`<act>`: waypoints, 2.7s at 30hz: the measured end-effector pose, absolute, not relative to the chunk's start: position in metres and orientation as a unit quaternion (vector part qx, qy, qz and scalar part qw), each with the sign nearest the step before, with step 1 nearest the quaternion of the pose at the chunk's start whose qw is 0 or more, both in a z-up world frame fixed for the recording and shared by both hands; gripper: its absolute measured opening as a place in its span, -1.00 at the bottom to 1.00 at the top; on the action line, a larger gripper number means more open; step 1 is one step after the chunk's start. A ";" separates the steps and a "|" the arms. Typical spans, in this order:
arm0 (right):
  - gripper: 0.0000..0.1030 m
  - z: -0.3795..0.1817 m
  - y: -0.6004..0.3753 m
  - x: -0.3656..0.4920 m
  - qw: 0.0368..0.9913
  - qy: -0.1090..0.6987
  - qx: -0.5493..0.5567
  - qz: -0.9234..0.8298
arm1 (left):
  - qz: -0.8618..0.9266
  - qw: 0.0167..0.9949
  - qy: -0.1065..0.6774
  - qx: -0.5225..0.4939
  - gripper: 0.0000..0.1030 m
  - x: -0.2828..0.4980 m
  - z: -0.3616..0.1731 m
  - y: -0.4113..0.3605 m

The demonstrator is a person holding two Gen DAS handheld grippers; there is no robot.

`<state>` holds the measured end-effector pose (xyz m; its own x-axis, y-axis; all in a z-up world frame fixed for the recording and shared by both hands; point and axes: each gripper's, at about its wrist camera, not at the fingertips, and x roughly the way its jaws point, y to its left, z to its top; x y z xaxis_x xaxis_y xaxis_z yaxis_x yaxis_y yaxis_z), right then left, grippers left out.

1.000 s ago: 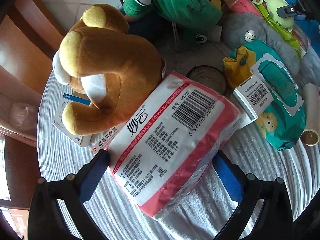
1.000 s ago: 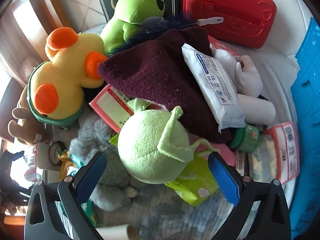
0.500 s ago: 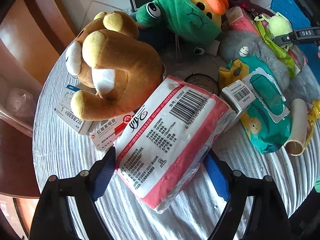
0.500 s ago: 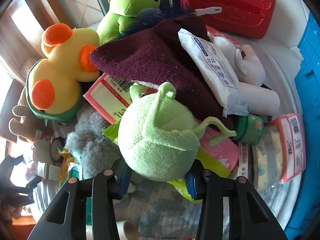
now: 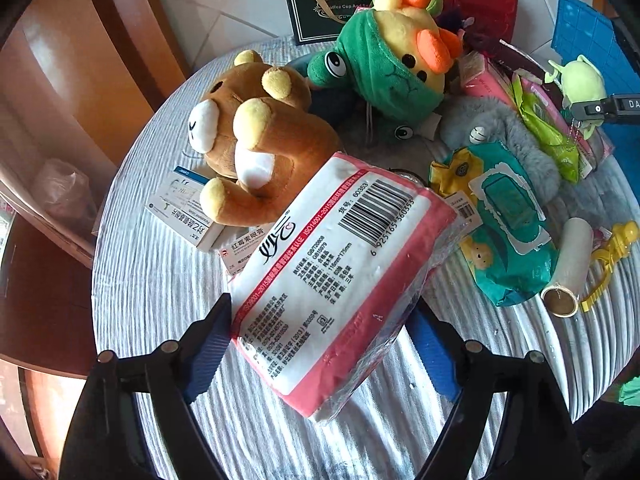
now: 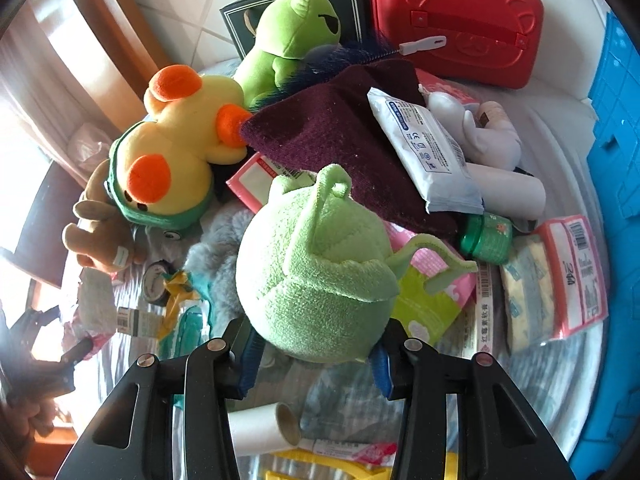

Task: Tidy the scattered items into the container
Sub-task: 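Grasp the green frog plush with the right tool while the left tool holds the tissue pack, then lift and carry the tissue pack and frog plush over the blue crate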

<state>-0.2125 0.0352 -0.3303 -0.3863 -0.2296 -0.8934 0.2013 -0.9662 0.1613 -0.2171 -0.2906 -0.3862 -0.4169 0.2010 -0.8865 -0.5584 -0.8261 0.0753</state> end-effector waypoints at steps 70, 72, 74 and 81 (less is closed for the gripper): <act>-0.15 -0.064 0.273 -0.057 0.182 -0.035 0.337 -0.923 | 0.916 0.268 0.145 -0.262 0.63 -0.107 -0.088 -0.027; -0.15 -0.059 0.287 -0.055 0.182 -0.037 0.335 -0.924 | 0.916 0.274 0.143 -0.258 0.63 -0.102 -0.081 -0.011; -0.15 -0.052 0.302 -0.051 0.182 -0.040 0.331 -0.925 | 0.915 0.280 0.143 -0.254 0.63 -0.095 -0.074 0.005; -0.15 -0.032 0.357 -0.038 0.169 -0.054 0.317 -0.932 | 0.908 0.309 0.151 -0.240 0.63 -0.067 -0.056 0.058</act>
